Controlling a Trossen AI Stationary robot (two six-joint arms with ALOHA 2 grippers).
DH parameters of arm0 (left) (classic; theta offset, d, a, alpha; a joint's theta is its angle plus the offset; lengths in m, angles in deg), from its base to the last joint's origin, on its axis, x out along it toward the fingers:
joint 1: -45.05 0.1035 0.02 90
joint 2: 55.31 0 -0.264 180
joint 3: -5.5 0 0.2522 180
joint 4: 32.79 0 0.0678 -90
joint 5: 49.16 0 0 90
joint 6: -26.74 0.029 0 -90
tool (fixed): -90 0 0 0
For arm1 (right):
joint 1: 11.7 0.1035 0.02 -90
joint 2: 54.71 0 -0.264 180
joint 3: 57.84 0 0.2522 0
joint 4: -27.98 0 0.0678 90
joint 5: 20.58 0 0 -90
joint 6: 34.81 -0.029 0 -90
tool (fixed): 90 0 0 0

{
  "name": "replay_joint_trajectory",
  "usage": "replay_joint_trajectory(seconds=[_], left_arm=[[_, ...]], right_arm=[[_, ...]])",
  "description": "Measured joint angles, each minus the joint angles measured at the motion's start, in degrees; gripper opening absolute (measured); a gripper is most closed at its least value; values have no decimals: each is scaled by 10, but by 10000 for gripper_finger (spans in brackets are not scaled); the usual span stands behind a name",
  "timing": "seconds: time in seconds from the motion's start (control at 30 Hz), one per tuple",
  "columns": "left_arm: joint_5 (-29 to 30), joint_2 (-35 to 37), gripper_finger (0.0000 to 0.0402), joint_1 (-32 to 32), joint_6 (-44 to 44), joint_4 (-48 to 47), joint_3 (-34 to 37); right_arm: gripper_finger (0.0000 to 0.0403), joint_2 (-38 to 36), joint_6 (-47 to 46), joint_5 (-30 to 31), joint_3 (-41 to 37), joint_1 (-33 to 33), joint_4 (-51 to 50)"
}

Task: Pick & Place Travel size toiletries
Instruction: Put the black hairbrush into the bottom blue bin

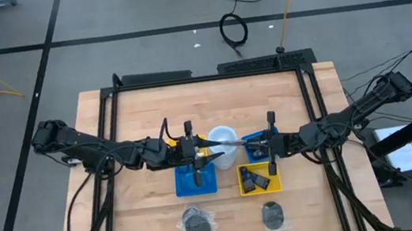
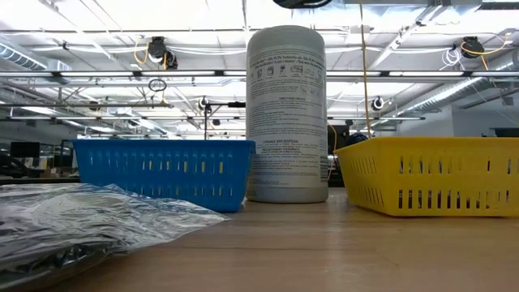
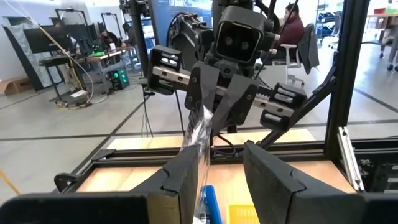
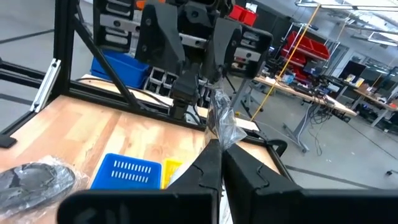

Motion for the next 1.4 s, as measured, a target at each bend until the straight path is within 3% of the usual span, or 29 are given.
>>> replay_joint_trajectory(seconds=[0.43,0.83,0.93,1.03,1.17,1.4], left_arm=[[15,0,129,0,18,4,0],[29,0,129,3,16,-25,0],[30,0,127,3,17,-33,0],[29,0,97,3,24,-41,0],[22,0,20,2,32,-43,0],[10,0,8,2,24,-50,0]], right_arm=[[0,1,-29,-2,0,0,-25],[0,0,29,-4,0,3,44],[0,0,27,-32,0,1,46],[0,1,28,-44,0,0,48],[0,0,30,-42,0,0,48],[9,0,38,-44,0,-2,44]])
